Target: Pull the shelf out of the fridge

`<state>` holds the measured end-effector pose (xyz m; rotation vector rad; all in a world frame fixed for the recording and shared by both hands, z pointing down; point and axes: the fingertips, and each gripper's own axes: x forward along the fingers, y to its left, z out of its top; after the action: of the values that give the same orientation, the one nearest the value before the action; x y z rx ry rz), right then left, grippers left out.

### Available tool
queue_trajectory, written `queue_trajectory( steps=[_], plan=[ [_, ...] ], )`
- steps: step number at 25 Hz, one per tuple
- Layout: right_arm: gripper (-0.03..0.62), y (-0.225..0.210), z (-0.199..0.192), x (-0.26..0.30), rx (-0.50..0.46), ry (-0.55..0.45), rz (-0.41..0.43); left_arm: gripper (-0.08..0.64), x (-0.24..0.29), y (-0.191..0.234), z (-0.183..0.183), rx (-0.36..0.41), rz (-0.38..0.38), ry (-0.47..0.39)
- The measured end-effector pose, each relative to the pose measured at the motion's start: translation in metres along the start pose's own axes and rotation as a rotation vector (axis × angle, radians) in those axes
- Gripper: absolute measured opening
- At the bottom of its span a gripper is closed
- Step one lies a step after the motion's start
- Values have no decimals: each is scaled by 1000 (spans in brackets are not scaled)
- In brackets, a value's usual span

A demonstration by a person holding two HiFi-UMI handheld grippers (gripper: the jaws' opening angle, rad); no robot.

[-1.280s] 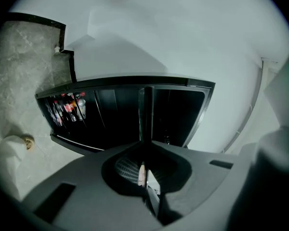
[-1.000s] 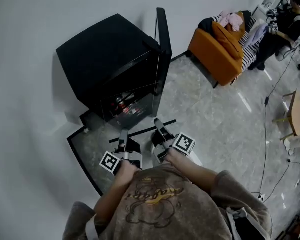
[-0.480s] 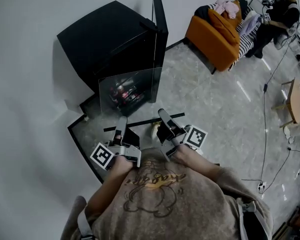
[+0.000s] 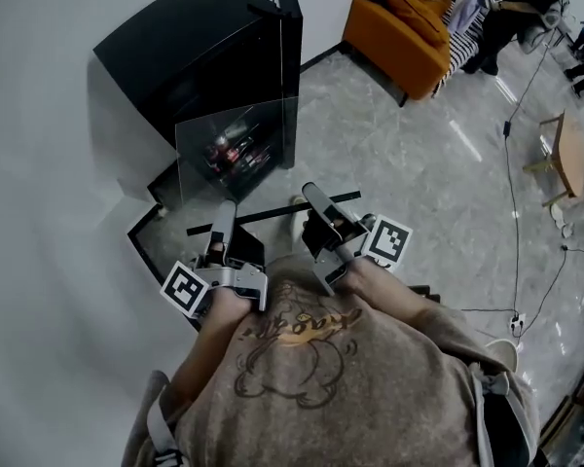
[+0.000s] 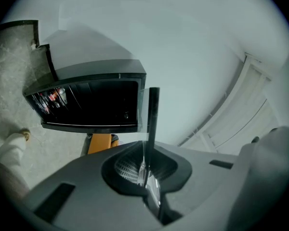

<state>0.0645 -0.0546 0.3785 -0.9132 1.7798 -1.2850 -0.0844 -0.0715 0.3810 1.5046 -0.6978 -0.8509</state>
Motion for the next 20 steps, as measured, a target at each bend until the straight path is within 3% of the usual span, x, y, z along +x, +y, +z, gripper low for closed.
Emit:
queue_trajectory(
  steps=[20],
  plan=[
    [46, -3, -3, -4, -5, 92, -47, 18, -3, 3, -3, -26, 32, 29]
  ],
)
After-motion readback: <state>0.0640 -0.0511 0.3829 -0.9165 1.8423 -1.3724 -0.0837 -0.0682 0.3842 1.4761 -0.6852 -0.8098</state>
